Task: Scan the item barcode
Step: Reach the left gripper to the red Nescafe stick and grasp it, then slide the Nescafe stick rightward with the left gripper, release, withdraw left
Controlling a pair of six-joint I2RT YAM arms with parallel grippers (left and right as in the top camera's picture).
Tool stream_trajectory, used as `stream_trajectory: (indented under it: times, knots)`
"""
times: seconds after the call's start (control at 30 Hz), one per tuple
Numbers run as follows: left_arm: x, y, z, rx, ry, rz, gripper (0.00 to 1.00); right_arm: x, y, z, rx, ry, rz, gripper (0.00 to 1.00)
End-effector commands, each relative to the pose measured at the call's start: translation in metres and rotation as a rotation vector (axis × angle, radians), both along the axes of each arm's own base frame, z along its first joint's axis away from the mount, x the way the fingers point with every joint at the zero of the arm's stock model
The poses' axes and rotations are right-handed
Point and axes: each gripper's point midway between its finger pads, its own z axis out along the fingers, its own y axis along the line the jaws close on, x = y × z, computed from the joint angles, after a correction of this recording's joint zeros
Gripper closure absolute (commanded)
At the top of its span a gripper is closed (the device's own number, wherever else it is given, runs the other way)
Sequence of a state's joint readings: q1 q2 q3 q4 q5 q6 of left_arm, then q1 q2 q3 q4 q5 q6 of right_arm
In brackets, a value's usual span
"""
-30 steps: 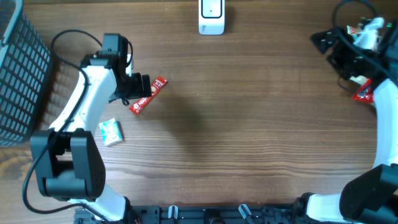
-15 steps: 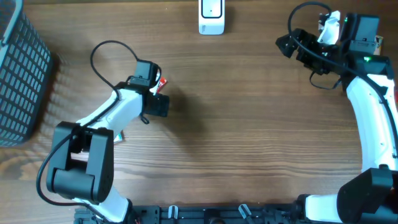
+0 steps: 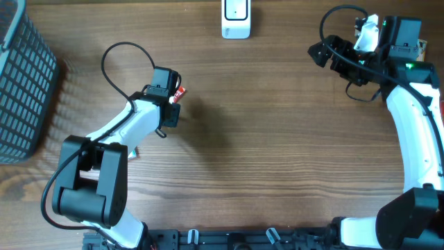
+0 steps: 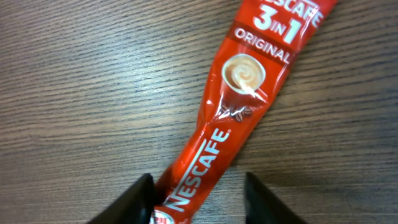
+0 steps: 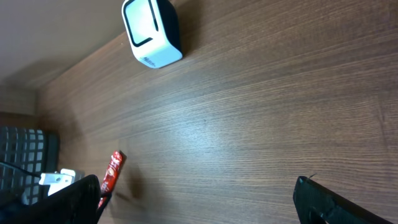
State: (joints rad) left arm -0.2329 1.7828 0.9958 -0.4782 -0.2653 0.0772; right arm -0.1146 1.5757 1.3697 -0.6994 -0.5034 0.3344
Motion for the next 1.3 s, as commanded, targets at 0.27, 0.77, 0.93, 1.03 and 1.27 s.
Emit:
stream_trajectory:
  times: [0.27, 0.77, 0.93, 1.03, 1.27]
  knots:
    - [-0.006, 0.007, -0.011, -0.004, 0.033, 0.021, 0.42, 0.002, -0.001, 0.004, -0.025, -0.018, 0.008, 0.00]
    - [-0.004, -0.027, -0.003, -0.235, 0.021, 0.032, 0.94, 0.003, -0.010, 0.000, -0.065, -0.010, -0.028, 0.00]
    - [0.005, -0.078, 0.040, -0.613, -0.033, 0.108, 0.92, 0.000, -0.011, -0.003, -0.073, 0.012, -0.035, 0.00]
    - [0.003, -0.118, 0.074, -0.944, 0.020, 0.130, 0.93, -0.003, -0.011, -0.005, -0.071, 0.026, -0.035, 0.00]
    - [-0.021, -0.159, 0.106, -1.309, 0.266, 0.163, 0.86, -0.009, -0.010, -0.009, -0.065, 0.057, -0.032, 0.00]
